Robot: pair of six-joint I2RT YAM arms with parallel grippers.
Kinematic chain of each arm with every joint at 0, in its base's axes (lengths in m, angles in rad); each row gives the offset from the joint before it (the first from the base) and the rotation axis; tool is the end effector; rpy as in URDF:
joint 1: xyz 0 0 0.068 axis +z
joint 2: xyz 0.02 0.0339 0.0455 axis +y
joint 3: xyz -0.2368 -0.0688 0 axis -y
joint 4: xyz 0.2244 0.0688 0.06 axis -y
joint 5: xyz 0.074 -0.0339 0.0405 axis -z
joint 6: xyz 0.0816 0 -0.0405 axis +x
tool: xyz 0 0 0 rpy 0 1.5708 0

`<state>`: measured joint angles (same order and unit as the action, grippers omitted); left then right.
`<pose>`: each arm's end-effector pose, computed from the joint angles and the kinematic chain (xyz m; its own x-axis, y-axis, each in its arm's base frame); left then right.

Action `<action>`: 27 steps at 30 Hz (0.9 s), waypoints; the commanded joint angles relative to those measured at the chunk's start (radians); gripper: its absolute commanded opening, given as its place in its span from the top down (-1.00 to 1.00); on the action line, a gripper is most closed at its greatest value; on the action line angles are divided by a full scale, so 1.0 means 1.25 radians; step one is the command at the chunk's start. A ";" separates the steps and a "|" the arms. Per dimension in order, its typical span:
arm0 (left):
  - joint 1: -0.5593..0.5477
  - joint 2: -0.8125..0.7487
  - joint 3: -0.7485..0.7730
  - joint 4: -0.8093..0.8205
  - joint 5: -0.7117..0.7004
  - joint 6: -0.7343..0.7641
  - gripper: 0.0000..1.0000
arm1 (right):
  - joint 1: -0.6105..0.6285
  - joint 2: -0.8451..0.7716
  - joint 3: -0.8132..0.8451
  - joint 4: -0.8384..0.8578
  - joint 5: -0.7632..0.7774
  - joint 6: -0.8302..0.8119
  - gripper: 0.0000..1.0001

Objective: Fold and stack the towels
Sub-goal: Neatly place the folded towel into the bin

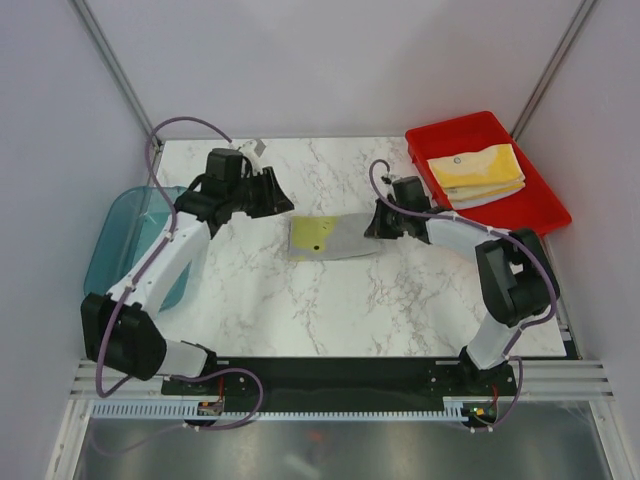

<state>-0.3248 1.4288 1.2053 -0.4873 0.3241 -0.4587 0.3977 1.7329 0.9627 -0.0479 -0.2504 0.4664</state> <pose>0.3076 -0.1310 0.2579 -0.7896 -0.1770 -0.5875 0.2025 0.8286 -0.5219 0.3293 0.1603 0.1223 -0.8400 0.1197 -0.5293 -0.1721 0.8663 0.4689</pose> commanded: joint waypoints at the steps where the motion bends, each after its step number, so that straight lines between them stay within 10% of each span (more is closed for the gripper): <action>1: 0.006 -0.062 0.026 -0.084 0.014 0.077 0.13 | -0.051 0.008 0.133 -0.190 0.003 -0.165 1.00; 27: 0.023 -0.067 -0.087 -0.090 -0.031 0.173 0.13 | -0.404 0.399 1.041 -0.753 0.117 -0.470 1.00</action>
<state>-0.3019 1.3369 1.1019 -0.6044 0.2718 -0.2821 -0.0597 2.1979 2.1502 -0.9329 -0.0818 -0.0853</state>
